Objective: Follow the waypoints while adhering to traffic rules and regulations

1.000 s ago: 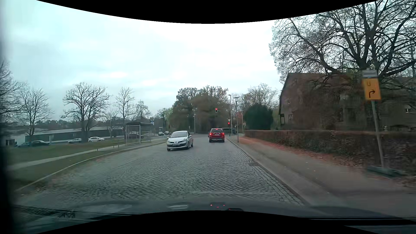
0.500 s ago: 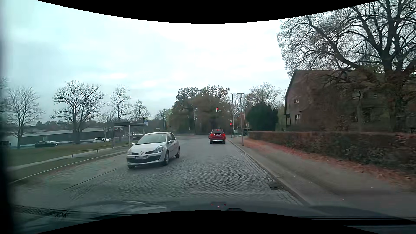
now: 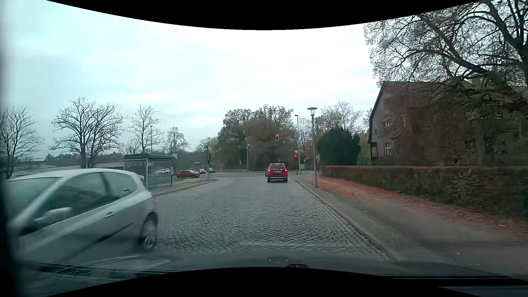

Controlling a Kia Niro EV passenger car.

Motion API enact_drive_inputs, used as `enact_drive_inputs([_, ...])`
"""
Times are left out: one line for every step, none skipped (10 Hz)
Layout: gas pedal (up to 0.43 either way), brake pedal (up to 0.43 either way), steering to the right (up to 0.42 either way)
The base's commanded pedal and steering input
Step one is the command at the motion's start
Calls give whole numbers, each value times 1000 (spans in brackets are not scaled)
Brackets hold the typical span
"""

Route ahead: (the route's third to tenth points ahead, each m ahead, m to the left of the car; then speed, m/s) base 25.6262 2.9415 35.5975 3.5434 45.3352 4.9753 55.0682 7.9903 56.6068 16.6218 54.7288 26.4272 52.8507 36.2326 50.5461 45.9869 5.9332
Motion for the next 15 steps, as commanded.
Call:
enact_drive_inputs([79, 0, -4])
enact_drive_inputs([79, 0, -3])
enact_drive_inputs([79, 0, -2])
enact_drive_inputs([79, 0, 1])
enact_drive_inputs([67, 0, 4])
enact_drive_inputs([59, 0, 5])
enact_drive_inputs([59, 0, 5])
enact_drive_inputs([59, 0, 4])
enact_drive_inputs([67, 0, 6])
enact_drive_inputs([67, 0, 8])
enact_drive_inputs([0, 0, 6])
enact_drive_inputs([0, 0, 0])
enact_drive_inputs([0, 0, 0])
enact_drive_inputs([0, 0, 0])
enact_drive_inputs([0, 24, 1])
